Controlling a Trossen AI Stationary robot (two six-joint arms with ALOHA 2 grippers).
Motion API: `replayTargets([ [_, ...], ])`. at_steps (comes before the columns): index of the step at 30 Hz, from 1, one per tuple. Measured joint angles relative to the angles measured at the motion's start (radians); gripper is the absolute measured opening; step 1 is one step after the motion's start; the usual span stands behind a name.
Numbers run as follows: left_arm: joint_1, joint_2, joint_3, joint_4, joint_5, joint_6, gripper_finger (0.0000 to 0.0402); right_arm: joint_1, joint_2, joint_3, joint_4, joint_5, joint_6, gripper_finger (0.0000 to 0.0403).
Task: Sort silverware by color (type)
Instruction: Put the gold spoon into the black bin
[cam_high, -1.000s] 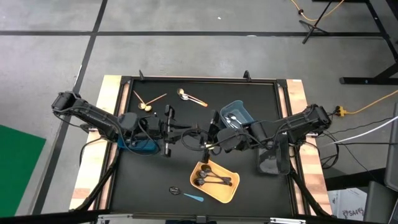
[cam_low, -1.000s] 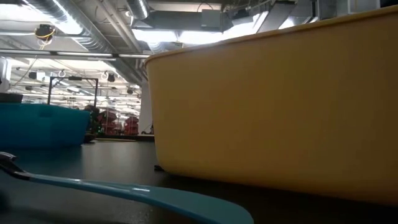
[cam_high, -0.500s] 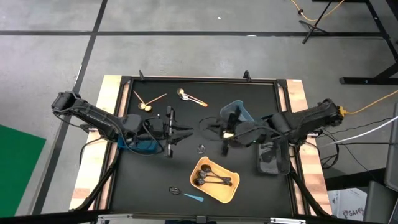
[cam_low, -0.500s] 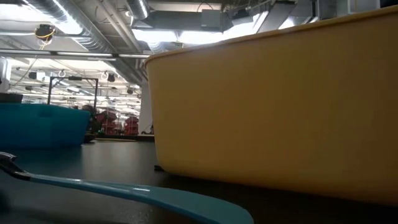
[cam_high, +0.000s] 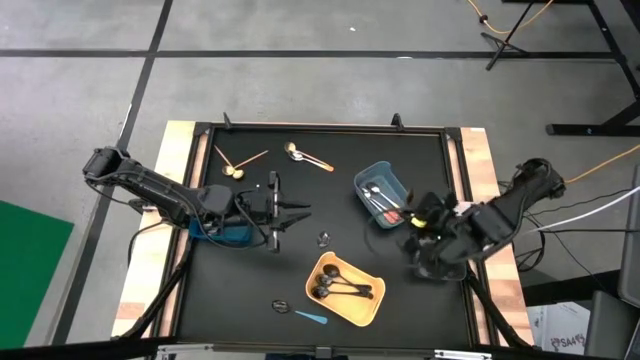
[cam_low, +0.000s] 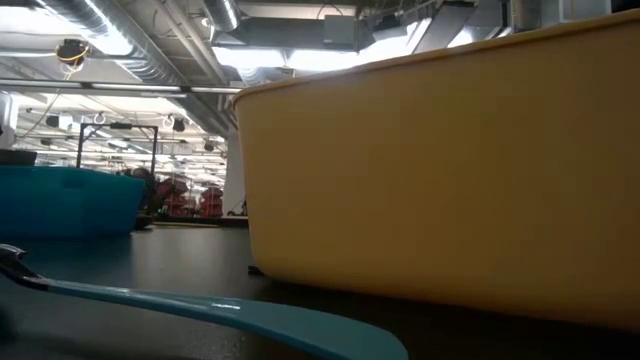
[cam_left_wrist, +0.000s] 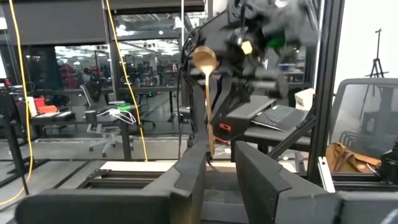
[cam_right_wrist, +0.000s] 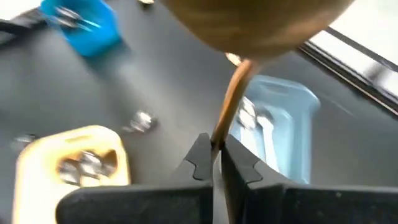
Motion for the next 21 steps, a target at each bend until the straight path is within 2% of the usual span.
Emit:
replayTargets([
  [2,0.000,0.000,0.000,-0.001,0.000,0.000,0.0080,0.030,0.002,-0.037,-0.033,-0.032,0.106,0.0000],
  [8,0.000,0.000,0.000,-0.003,0.000,0.000,0.0080,0.059,-0.020,-0.195,-0.022,-0.149,0.214,0.0000],
  [11,0.000,0.000,0.000,-0.017,0.000,-0.001,0.0080,0.058,-0.018,-0.283,-0.024,-0.245,0.270,0.0000],
  [16,0.000,0.000,0.000,-0.053,-0.001,-0.002,0.0080,0.058,-0.018,-0.402,-0.026,-0.404,0.336,0.0000],
  [21,0.000,0.000,0.000,-0.061,-0.001,-0.005,0.0080,0.058,-0.018,-0.455,-0.023,-0.531,0.350,0.0000],
])
